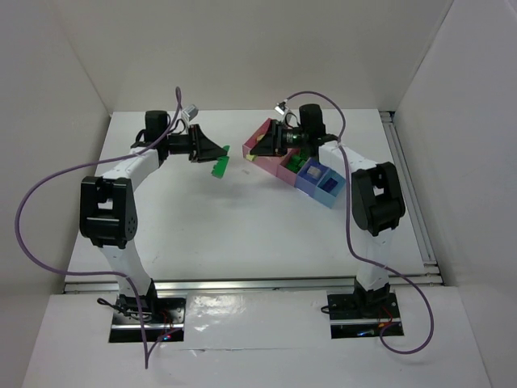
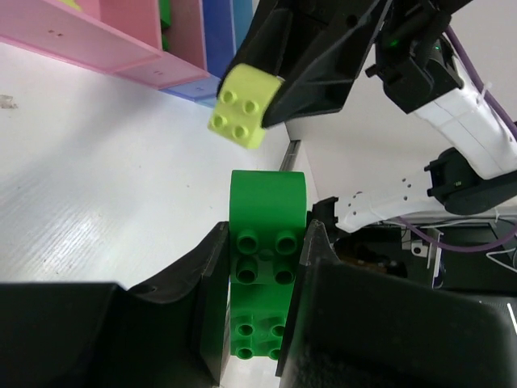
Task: Sort the legos into containers by color
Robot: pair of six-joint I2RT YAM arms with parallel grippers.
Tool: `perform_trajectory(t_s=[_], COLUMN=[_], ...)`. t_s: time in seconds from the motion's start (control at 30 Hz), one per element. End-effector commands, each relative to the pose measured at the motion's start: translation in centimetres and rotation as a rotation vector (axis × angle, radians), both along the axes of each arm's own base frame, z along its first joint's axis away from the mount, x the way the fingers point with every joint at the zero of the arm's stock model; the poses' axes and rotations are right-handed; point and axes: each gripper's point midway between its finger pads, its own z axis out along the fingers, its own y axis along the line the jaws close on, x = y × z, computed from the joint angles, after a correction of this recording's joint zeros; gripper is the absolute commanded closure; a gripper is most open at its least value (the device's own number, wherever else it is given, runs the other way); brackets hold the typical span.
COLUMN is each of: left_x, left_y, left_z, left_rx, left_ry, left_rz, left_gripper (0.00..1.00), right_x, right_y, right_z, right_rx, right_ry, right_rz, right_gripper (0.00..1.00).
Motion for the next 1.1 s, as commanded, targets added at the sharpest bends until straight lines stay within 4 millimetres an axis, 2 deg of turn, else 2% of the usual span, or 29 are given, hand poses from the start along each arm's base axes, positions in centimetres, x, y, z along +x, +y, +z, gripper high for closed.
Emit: perform_trajectory(t_s=[0.0, 0.03, 0.1, 0.13, 0.17, 0.2, 0.23, 0.27, 0.3, 0.33, 0.4, 0.43, 0.47, 0.5, 0.53, 0.57, 0.6, 0.63, 0.67, 0.7, 0.73, 0.77, 0.8, 0.87, 0.9, 0.97, 1.0, 1.03, 1.07], left_x=[-0.2, 0.1, 0.2, 0.6, 0.6, 0.8, 0.7, 1.2, 1.1, 1.2, 1.0, 1.0, 1.0, 0.9, 1.0, 0.9, 1.0, 1.0, 1.0, 0.9, 1.0, 0.9, 0.5, 0.8, 0.5, 0.4, 0.0, -0.2, -0.4], left_y=[-0.3, -0.2, -0.1, 0.1, -0.2, 0.0, 0.1, 0.3, 0.0, 0.0, -0.3, -0.3, -0.3, -0.2, -0.2, -0.2, -0.2, -0.2, -0.3, -0.4, -0.6, -0.8, -1.0, -1.1, -1.2, -1.3, -1.5, -1.6, -1.7], left_z=[1.4, 1.4, 0.8, 0.7, 0.2, 0.2, -0.1, -0.4, -0.5, -0.7, -0.3, -0.3, -0.3, 0.0, -0.1, -0.2, 0.1, 0.1, 0.6, 0.5, 1.2, 1.6, 2.1, 2.2, 2.6, 3.2, 3.5, 3.8, 4.2], left_rx=[-0.008, 0.004, 0.022, 0.04, 0.061, 0.077, 0.094, 0.111, 0.118, 0.126, 0.13, 0.13, 0.13, 0.133, 0.139, 0.14, 0.139, 0.139, 0.13, 0.115, 0.092, 0.078, 0.056, 0.043, 0.026, 0.005, -0.022, -0.039, -0.063], left_ry=[-0.044, -0.048, -0.025, -0.017, -0.016, -0.013, 0.016, 0.016, 0.015, 0.024, 0.011, 0.011, 0.011, 0.003, 0.002, 0.011, 0.002, 0.002, -0.008, -0.007, -0.038, -0.057, -0.057, -0.077, -0.078, -0.083, -0.117, -0.133, -0.135], left_rz=[0.009, 0.023, 0.041, 0.068, 0.073, 0.087, 0.098, 0.123, 0.124, 0.132, 0.133, 0.133, 0.133, 0.13, 0.138, 0.137, 0.138, 0.138, 0.129, 0.107, 0.093, 0.075, 0.052, 0.044, 0.026, 0.013, -0.021, -0.038, -0.056], left_gripper=[1.0, 1.0, 1.0, 1.0, 1.0, 1.0, 1.0, 1.0, 1.0, 1.0, 1.0, 1.0, 1.0, 1.0, 1.0, 1.0, 1.0, 1.0, 1.0, 1.0, 1.0, 1.0, 1.0, 1.0, 1.0, 1.0, 1.0, 1.0, 1.0], right_x=[2.3, 4.2, 6.4, 7.9, 9.1, 10.0, 11.6, 12.1, 12.8, 14.0, 14.5, 14.9, 15.4, 15.0, 15.0, 14.3, 14.4, 13.8, 13.3, 12.3, 11.4, 10.1, 8.3, 4.8, 2.7, -0.7, -2.2, -4.0, -4.8], right_y=[-1.0, -2.0, -3.5, -4.1, -5.6, -6.1, -6.2, -6.7, -6.7, -6.5, -6.6, -6.7, -6.6, -6.5, -6.5, -6.7, -6.8, -7.0, -7.0, -6.9, -6.6, -6.2, -5.7, -3.6, -3.2, -1.9, -1.3, -0.1, 0.4], right_z=[1.6, 1.0, -1.1, -0.7, -1.9, -4.3, -2.9, -3.9, -6.0, -4.7, -5.6, -6.7, -5.5, -5.6, -4.6, -5.1, -4.3, -1.8, -1.0, -2.0, -1.3, 1.5, 0.1, 4.1, 2.9, 5.4, 4.6, 5.9, 6.4], right_rx=[-0.101, -0.177, -0.279, -0.312, -0.391, -0.448, -0.453, -0.494, -0.524, -0.512, -0.544, -0.569, -0.555, -0.562, -0.551, -0.563, -0.552, -0.525, -0.515, -0.506, -0.479, -0.429, -0.414, -0.244, -0.216, -0.074, -0.041, 0.034, 0.055], right_ry=[-0.075, -0.072, -0.045, -0.069, -0.046, -0.007, -0.032, -0.005, 0.025, -0.003, 0.023, 0.031, 0.013, 0.019, 0.005, 0.021, -0.011, -0.046, -0.068, -0.07, -0.079, -0.129, -0.107, -0.205, -0.176, -0.206, -0.17, -0.169, -0.169], right_rz=[-0.139, -0.256, -0.382, -0.442, -0.534, -0.566, -0.603, -0.624, -0.624, -0.643, -0.65, -0.648, -0.654, -0.636, -0.64, -0.635, -0.637, -0.648, -0.64, -0.613, -0.589, -0.553, -0.486, -0.279, -0.209, -0.059, -0.002, 0.095, 0.135], right_gripper=[0.75, 0.75, 0.75, 0.75, 0.75, 0.75, 0.74, 0.74, 0.7, 0.64, 0.42, 0.27, 0.22, 0.2, 0.2, 0.19, 0.19, 0.2, 0.22, 0.3, 0.35, 0.38, 0.39, 0.37, 0.35, 0.35, 0.35, 0.35, 0.3])
